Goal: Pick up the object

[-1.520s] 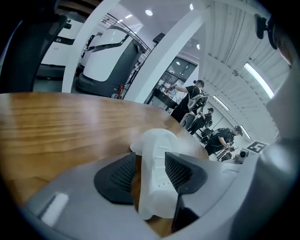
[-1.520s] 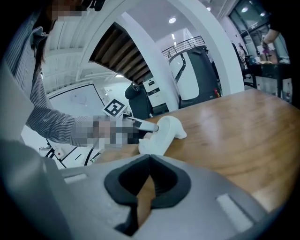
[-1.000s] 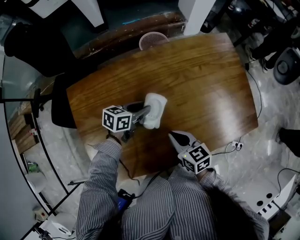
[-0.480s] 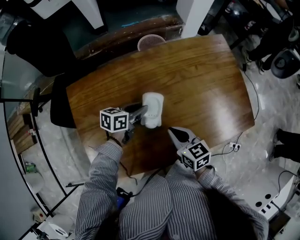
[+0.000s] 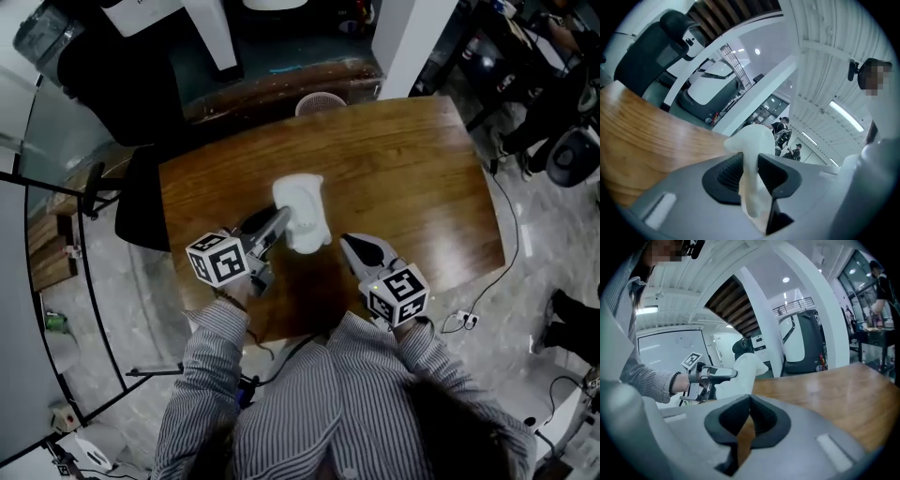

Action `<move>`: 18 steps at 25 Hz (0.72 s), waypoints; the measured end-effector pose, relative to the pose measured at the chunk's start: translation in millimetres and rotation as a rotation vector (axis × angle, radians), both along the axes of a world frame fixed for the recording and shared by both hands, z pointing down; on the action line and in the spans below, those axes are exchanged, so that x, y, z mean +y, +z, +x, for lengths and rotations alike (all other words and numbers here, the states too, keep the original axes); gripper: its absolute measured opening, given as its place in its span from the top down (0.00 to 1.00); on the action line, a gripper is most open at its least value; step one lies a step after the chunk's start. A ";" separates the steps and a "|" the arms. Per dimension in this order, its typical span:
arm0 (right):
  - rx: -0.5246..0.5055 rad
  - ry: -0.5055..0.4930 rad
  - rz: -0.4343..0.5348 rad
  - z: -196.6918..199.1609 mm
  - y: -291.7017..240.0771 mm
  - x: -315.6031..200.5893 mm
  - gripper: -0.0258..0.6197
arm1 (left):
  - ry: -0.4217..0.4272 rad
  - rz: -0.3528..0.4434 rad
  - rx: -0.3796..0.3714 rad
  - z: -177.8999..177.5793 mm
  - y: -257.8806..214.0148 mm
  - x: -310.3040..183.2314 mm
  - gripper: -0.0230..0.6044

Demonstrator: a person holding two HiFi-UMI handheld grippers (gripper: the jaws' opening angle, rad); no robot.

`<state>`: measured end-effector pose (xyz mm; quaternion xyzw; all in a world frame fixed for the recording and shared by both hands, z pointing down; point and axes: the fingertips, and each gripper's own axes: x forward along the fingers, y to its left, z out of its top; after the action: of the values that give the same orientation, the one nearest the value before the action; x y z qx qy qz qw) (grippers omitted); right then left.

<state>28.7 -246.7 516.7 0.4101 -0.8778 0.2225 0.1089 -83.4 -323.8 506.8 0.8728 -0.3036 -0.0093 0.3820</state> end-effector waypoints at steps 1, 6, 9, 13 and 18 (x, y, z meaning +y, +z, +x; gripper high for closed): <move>0.004 -0.006 0.022 -2.4 -7.8 -2.3 0.96 | -0.019 0.019 0.004 -4.8 -8.7 4.5 0.79; 0.010 -0.033 0.116 -11.7 -46.1 -16.5 0.96 | -0.120 0.086 0.036 -23.8 -45.3 21.6 0.79; 0.005 -0.049 0.157 -19.3 -65.4 -22.8 0.96 | -0.176 0.130 0.034 -32.9 -63.2 31.0 0.79; 0.002 -0.063 0.189 -33.1 -79.4 -25.3 0.96 | -0.257 0.188 0.020 -45.4 -78.1 42.1 0.79; 0.002 -0.064 0.204 -38.9 -85.1 -26.5 0.96 | -0.282 0.203 -0.008 -50.2 -78.0 47.1 0.79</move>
<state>-10.2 -273.2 431.6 0.3909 -0.9084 0.1283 0.0746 -133.5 -276.7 428.8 0.8556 -0.4223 -0.0898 0.2855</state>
